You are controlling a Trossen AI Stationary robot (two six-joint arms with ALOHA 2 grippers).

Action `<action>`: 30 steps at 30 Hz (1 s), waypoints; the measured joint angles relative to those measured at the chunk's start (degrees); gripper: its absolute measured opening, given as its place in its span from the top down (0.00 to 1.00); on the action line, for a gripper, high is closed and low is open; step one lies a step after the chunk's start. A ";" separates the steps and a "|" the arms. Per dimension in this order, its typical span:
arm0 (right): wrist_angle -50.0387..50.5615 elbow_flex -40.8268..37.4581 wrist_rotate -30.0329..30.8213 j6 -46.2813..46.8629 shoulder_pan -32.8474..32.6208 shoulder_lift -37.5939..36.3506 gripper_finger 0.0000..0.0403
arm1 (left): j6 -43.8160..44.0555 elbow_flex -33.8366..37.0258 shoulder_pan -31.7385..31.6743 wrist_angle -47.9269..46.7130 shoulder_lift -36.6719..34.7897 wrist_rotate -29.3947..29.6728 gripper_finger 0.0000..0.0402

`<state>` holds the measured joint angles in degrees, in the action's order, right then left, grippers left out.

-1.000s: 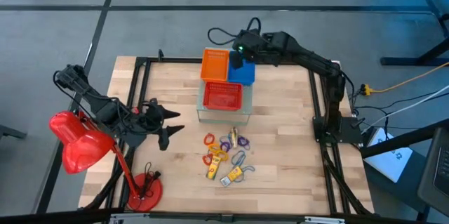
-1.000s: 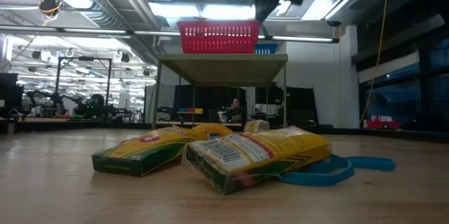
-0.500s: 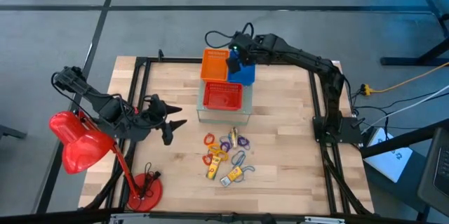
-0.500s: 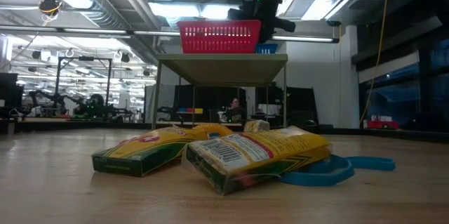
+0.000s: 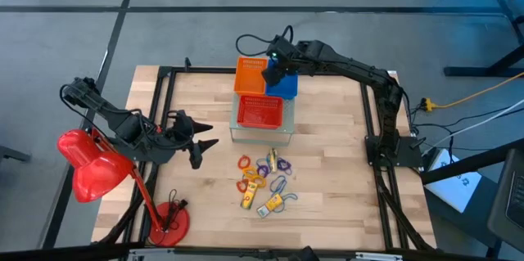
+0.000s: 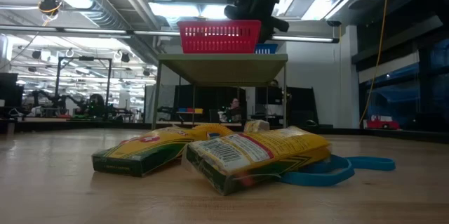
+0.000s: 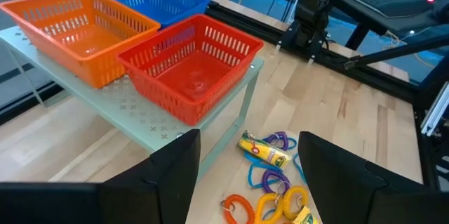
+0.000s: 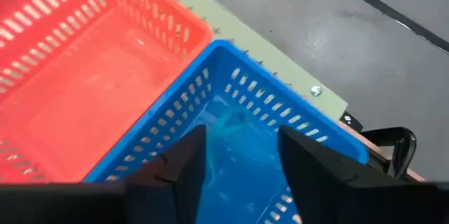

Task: Pick & Place Office Desk Supplies
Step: Put the blue rubber band into the blue bin

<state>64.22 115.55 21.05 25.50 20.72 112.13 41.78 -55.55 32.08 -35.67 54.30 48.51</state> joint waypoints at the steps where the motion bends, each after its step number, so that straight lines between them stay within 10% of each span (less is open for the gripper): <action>1: 0.23 0.00 -0.32 0.13 -0.43 -0.22 0.51 | -0.55 0.00 0.00 0.61 0.00 0.02 0.40; 10: 10.36 0.07 -4.98 1.97 -11.76 -13.60 0.50 | -4.27 -0.02 0.00 2.45 0.01 -0.46 0.40; 17: 26.12 -0.20 -7.74 18.60 -32.23 -17.06 0.55 | -8.96 -0.02 -1.17 2.50 -0.04 0.92 0.40; 30: -6.71 -26.49 -23.64 46.09 -46.81 -15.03 0.56 | -16.08 -0.06 -8.81 5.63 -0.22 -5.51 0.40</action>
<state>57.51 89.06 -2.59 71.59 -26.09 97.11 25.70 -55.61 23.27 -30.04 54.08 43.00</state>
